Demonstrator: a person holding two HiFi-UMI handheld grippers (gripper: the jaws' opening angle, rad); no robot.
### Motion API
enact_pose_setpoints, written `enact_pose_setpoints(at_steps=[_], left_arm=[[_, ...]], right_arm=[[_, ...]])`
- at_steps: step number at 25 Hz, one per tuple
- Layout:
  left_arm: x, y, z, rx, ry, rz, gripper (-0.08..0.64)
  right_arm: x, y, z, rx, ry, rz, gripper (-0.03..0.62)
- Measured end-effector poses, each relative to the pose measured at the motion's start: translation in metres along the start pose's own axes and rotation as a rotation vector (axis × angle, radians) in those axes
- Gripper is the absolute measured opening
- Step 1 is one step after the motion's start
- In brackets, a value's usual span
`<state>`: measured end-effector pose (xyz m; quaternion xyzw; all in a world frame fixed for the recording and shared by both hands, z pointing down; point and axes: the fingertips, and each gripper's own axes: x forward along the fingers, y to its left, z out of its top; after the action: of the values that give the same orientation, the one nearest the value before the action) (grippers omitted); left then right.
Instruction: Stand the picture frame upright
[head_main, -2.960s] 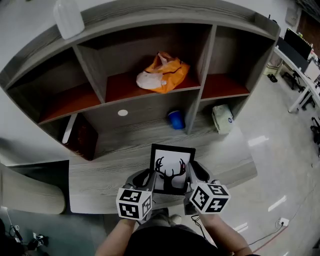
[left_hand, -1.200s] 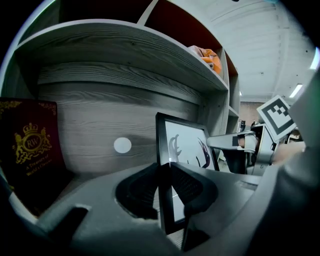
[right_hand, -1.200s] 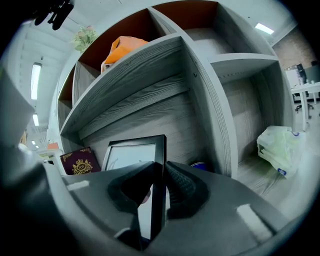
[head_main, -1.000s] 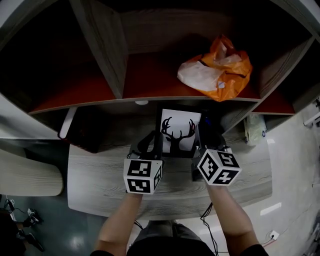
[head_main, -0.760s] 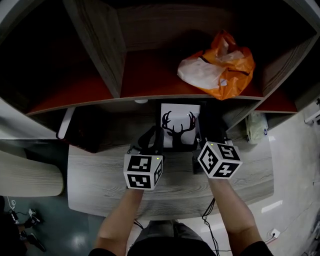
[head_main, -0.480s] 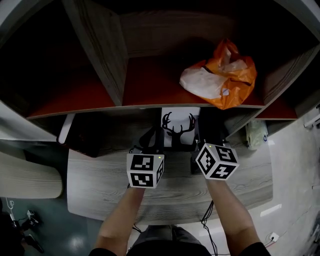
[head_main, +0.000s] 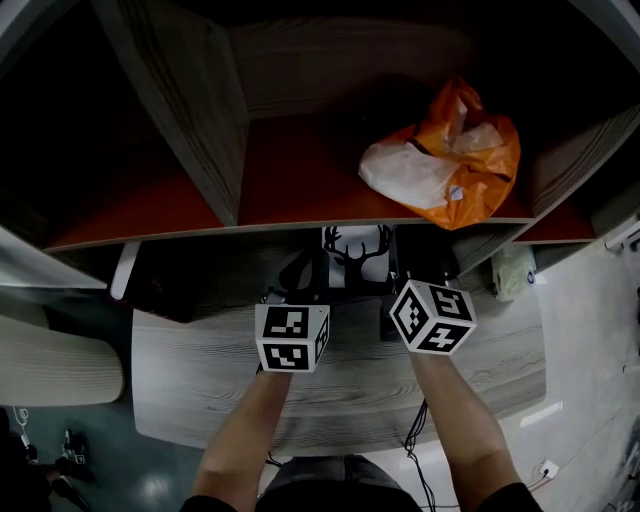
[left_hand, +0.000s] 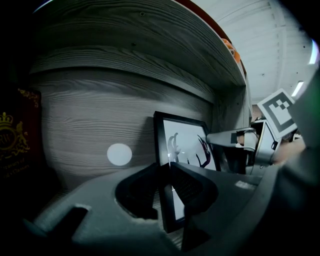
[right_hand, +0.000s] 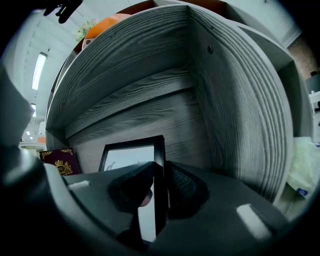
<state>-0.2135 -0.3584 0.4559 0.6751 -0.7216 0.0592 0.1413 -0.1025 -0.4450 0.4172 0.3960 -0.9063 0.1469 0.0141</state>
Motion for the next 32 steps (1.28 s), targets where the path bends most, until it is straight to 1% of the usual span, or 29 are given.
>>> enact_pose_setpoints(at_steps=[8,24,32], left_arm=[[0.012,0.004,0.004,0.008,-0.001,0.0,0.074],[0.032,0.013,0.0,0.014,0.026,0.001,0.066],[0.036,0.016,-0.007,0.016,0.033,0.009,0.071]], right_arm=[[0.009,-0.003,0.004,-0.008,-0.023,-0.011,0.067],[0.025,-0.008,-0.002,-0.02,-0.003,-0.017,0.067],[0.025,-0.005,-0.004,-0.044,-0.003,-0.003,0.071]])
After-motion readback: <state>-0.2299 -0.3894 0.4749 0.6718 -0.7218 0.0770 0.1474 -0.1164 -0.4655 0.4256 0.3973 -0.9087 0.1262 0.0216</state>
